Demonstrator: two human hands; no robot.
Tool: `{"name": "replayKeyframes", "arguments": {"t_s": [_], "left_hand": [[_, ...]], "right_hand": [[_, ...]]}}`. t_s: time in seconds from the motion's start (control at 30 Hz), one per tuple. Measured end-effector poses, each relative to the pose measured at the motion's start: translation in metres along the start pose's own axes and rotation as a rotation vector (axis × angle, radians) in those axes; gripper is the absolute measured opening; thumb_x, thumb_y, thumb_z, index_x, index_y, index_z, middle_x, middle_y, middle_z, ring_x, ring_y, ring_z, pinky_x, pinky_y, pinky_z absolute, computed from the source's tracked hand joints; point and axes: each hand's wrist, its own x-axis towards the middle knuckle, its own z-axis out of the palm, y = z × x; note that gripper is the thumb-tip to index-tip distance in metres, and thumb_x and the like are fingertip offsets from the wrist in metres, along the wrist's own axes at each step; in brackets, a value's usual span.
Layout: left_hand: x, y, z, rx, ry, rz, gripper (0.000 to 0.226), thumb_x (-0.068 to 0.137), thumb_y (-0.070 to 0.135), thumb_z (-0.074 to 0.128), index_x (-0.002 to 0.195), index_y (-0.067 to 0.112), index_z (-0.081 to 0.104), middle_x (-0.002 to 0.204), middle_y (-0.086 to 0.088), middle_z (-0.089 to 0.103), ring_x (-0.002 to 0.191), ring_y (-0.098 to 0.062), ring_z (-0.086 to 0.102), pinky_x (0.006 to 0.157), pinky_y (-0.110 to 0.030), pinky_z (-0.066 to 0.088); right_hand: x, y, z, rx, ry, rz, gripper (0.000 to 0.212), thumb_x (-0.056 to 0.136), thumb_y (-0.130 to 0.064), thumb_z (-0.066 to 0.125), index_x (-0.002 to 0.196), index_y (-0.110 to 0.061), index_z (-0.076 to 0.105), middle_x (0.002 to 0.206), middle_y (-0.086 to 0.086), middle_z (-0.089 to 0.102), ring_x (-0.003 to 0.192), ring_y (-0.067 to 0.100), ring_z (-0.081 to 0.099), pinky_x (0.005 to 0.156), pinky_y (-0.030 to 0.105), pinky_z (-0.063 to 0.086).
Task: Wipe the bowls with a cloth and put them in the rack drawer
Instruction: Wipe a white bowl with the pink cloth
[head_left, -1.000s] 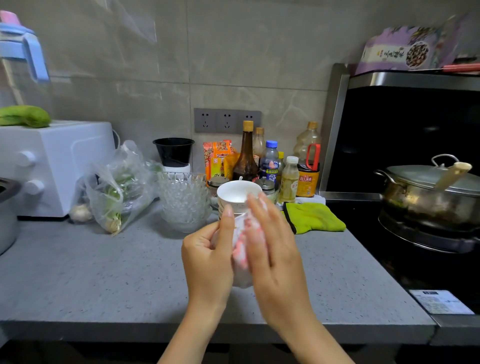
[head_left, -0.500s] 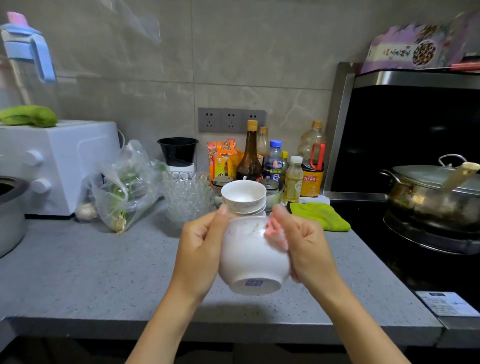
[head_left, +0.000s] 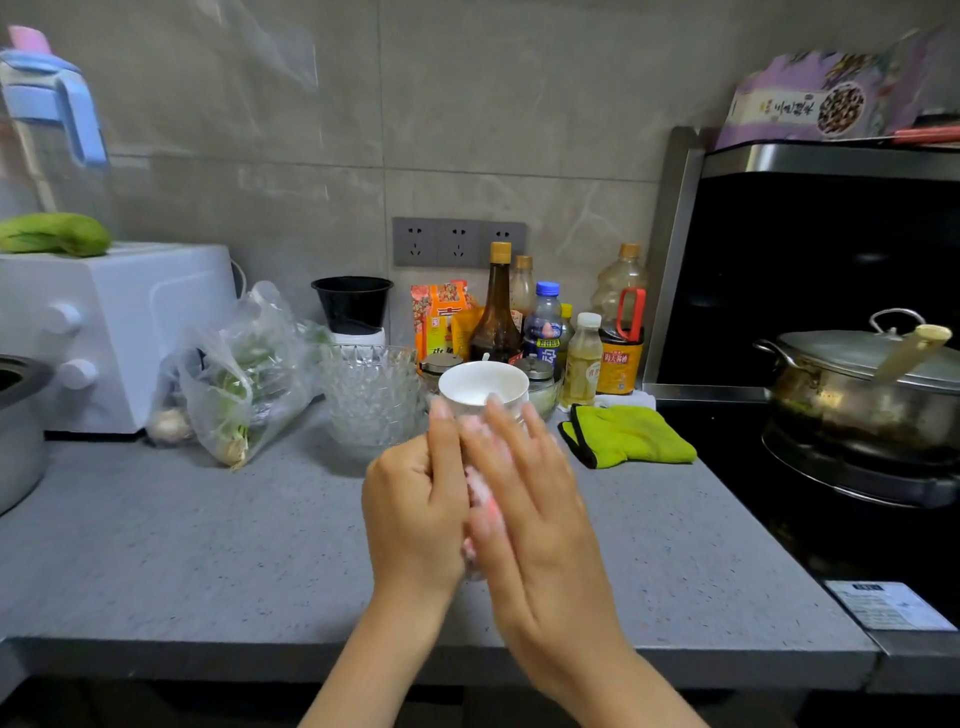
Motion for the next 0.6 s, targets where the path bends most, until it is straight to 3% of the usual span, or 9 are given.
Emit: {"name": "replayKeyframes", "arguments": {"t_s": [0.1, 0.23, 0.4, 0.47, 0.53, 0.6], "left_hand": [[-0.005, 0.003, 0.002, -0.078, 0.034, -0.048, 0.063, 0.095, 0.052, 0.037, 0.044, 0.019, 0.052, 0.035, 0.005, 0.045, 0.035, -0.006, 0.041, 0.039, -0.025, 0.032], [-0.005, 0.008, 0.001, -0.215, 0.114, -0.203, 0.061, 0.09, 0.052, 0.038, 0.044, 0.013, 0.044, 0.039, 0.0, 0.046, 0.038, -0.011, 0.047, 0.039, -0.024, 0.032], [-0.006, 0.011, 0.0, -0.175, 0.061, -0.116, 0.062, 0.092, 0.053, 0.041, 0.044, 0.015, 0.047, 0.037, 0.003, 0.042, 0.038, -0.014, 0.039, 0.041, -0.033, 0.033], [-0.007, 0.013, -0.002, -0.197, 0.045, -0.109, 0.065, 0.095, 0.054, 0.044, 0.043, 0.016, 0.046, 0.037, 0.004, 0.04, 0.038, -0.011, 0.038, 0.04, -0.029, 0.031], [-0.007, 0.016, -0.005, -0.298, 0.04, -0.173, 0.058, 0.09, 0.047, 0.045, 0.04, 0.018, 0.043, 0.037, 0.004, 0.038, 0.036, -0.007, 0.037, 0.037, -0.02, 0.028], [-0.006, 0.02, -0.009, -0.366, 0.015, -0.233, 0.052, 0.083, 0.046, 0.043, 0.039, 0.02, 0.039, 0.038, 0.004, 0.035, 0.035, -0.008, 0.036, 0.036, -0.016, 0.026]], "right_hand": [[0.004, 0.003, -0.001, -0.017, 0.03, -0.014, 0.048, 0.103, -0.039, 0.019, 0.145, -0.024, 0.037, 0.154, -0.007, 0.032, 0.146, 0.014, 0.02, 0.118, 0.035, 0.019], [0.008, 0.006, -0.009, 0.369, 0.076, 0.235, 0.052, 0.101, -0.049, 0.02, 0.145, -0.026, 0.036, 0.152, -0.017, 0.033, 0.144, 0.004, 0.023, 0.117, 0.034, 0.023], [0.005, -0.009, -0.004, -0.087, 0.061, -0.033, 0.046, 0.103, -0.04, 0.023, 0.144, -0.025, 0.039, 0.153, -0.009, 0.034, 0.145, 0.013, 0.023, 0.116, 0.038, 0.022], [0.007, -0.009, -0.009, 0.084, 0.057, 0.06, 0.046, 0.102, -0.043, 0.027, 0.143, -0.028, 0.041, 0.15, -0.013, 0.038, 0.143, 0.009, 0.027, 0.115, 0.031, 0.025], [0.012, -0.01, -0.018, 0.46, 0.066, 0.274, 0.043, 0.098, -0.043, 0.032, 0.136, -0.03, 0.049, 0.135, -0.023, 0.052, 0.13, -0.001, 0.044, 0.104, 0.02, 0.037], [0.015, -0.01, -0.027, 0.719, 0.05, 0.502, 0.033, 0.096, -0.034, 0.041, 0.119, -0.02, 0.059, 0.094, -0.017, 0.069, 0.088, -0.004, 0.065, 0.073, 0.009, 0.048]]}}
